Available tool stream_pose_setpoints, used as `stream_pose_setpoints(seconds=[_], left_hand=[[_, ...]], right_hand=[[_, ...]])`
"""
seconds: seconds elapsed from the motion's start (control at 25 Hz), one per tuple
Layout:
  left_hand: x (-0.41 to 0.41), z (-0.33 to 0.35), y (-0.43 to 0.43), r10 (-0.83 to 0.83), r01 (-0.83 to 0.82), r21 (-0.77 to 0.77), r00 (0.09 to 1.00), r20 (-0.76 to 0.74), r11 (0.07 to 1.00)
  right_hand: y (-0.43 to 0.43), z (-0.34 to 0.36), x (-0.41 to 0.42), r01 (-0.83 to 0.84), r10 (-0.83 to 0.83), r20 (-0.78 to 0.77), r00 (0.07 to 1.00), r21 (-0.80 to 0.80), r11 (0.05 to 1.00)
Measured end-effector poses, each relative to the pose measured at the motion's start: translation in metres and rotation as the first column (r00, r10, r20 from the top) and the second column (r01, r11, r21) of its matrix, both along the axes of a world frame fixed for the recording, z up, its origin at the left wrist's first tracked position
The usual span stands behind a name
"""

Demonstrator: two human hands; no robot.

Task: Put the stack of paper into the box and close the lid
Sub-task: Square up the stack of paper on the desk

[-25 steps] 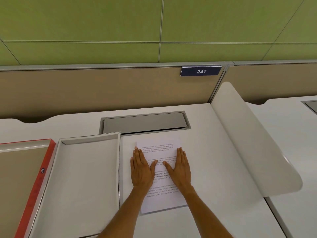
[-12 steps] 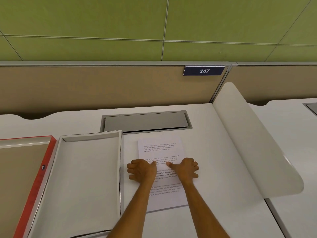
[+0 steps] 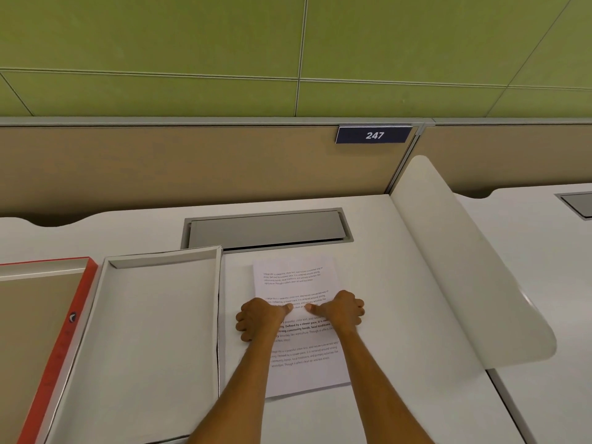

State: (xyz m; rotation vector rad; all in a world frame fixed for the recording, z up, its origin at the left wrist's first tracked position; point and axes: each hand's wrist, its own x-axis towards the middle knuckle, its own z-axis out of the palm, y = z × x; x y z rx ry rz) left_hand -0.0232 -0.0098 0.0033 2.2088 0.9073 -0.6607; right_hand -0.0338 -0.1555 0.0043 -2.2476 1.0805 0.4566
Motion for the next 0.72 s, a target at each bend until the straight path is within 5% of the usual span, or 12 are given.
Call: stream_pose_setpoints(seconds=[0.36,0.52,0.72], left_hand=[[-0.011,-0.001,0.004,-0.201,0.19,0.147,0.977,0.067,0.971],[-0.021,-0.007,0.003,-0.019,0.04,-0.111,0.982,0.188,0.993],[-0.026,0.0,0.015,0.036,0.03,-0.193,0.943,0.332,0.981]], right_hand=[[-0.001,0.001,-0.009,-0.038,0.031,0.096,0.995,0.078,0.996],[0.003,0.0,-0.018,-0.057,0.048,0.14,0.989,0.063,0.996],[0.011,0.016,-0.024,-0.019,0.007,0.226,0.974,0.055,0.998]])
